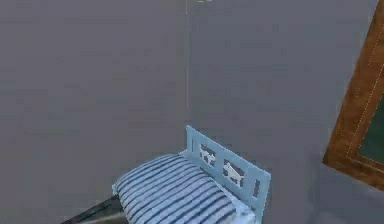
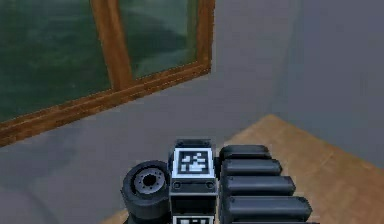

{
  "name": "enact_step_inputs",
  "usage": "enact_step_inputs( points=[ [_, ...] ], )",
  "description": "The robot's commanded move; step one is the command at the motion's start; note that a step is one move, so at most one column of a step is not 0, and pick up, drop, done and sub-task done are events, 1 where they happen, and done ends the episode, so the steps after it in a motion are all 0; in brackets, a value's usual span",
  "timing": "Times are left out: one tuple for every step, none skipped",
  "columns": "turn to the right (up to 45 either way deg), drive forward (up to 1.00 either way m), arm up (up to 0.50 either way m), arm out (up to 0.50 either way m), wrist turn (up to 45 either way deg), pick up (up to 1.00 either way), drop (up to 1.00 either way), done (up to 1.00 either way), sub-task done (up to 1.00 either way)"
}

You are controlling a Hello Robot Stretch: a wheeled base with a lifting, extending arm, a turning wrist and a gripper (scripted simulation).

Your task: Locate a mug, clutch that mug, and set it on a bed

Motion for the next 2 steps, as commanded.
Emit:
enact_step_inputs(
  points=[
    [-45.0, 0.0, 0.0, 0.0, 0.0, 0.0, 0.0, 0.0, 0.0],
    [-21.0, 0.0, 0.0, 0.0, 0.0, 0.0, 0.0, 0.0, 0.0]
  ],
)
